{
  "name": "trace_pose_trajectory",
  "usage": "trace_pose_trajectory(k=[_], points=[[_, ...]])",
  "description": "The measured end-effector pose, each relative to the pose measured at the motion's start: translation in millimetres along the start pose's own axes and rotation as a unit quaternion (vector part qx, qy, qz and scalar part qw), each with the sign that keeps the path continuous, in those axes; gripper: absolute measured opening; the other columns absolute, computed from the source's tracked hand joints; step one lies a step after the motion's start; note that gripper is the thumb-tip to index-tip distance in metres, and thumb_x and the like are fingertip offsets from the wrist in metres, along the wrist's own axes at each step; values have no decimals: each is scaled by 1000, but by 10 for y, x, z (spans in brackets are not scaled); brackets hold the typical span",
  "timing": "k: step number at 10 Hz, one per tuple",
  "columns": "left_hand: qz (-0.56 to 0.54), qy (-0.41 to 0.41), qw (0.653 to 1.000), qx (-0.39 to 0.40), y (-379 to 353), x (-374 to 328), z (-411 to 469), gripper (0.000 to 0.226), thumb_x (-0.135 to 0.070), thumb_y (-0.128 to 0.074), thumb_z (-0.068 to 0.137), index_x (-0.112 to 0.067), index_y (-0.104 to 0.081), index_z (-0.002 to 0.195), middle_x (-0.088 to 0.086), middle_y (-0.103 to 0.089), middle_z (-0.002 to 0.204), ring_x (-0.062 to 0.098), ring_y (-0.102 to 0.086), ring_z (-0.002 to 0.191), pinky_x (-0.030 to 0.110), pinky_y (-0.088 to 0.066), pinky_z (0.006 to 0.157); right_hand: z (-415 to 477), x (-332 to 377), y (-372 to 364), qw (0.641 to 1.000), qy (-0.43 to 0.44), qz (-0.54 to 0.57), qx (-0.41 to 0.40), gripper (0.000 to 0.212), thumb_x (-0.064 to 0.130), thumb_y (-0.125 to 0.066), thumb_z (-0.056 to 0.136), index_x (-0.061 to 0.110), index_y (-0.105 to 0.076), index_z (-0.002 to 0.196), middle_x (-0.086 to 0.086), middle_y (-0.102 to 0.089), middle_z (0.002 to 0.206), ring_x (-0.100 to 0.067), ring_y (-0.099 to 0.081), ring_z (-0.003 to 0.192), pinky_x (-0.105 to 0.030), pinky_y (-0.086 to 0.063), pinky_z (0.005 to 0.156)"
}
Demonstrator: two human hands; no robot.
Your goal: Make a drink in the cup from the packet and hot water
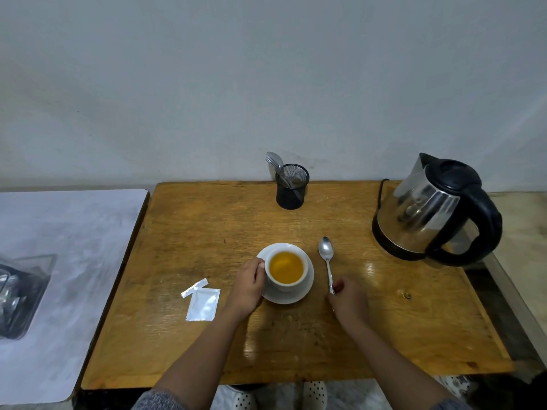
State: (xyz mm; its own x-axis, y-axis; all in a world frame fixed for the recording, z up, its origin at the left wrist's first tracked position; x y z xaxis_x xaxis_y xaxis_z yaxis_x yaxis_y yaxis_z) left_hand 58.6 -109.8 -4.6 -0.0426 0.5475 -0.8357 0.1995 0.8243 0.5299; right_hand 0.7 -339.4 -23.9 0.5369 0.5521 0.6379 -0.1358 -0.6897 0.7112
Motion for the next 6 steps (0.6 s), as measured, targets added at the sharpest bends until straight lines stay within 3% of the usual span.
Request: trace_pose_trajectory(k=[2,4,5,6], points=[[-8,16,1000,-4,-6,12,-3,25,-25,-35,98,-16,-59,101,5,-60,100,14,-53,90,14,-35,65,48,4,-28,999,-25,-3,33,28,3,-69,76,22,-52,66,-6,-63,80,-24,-64,70,-37,-57,63],[-34,31,999,-24,-7,31,-24,29,-28,-35,98,-17,-58,110,3,-59,108,12,-53,96,15,-37,69,85,-28,-53,999,-21,-4,42,26,3,-67,77,22,-54,66,-7,-64,82,-25,-64,72,-43,-58,68],[-54,37,993,-93,97,-33,-80,29,-23,-33,98,-15,-56,114,2,-53,112,12,-50,100,21,-37,77,86,-32,-70,998,-15,-8,55,22,11,-61,84,23,-54,67,-7,-64,83,-22,-62,74,-39,-56,68],[-24,47,985,-162,198,98,-121,32,-21,-31,98,-13,-53,119,2,-50,119,16,-48,110,24,-34,87,88,-31,27,999,20,-31,7,11,19,-54,91,20,-62,84,-6,-64,97,-17,-57,87,-32,-49,74]])
Point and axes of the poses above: each hand's wrist, its own z-axis towards the middle knuckle, its own y-axis out of the back of the hand, x = y × z, the point moved 7 cm from there along z, towards the middle knuckle
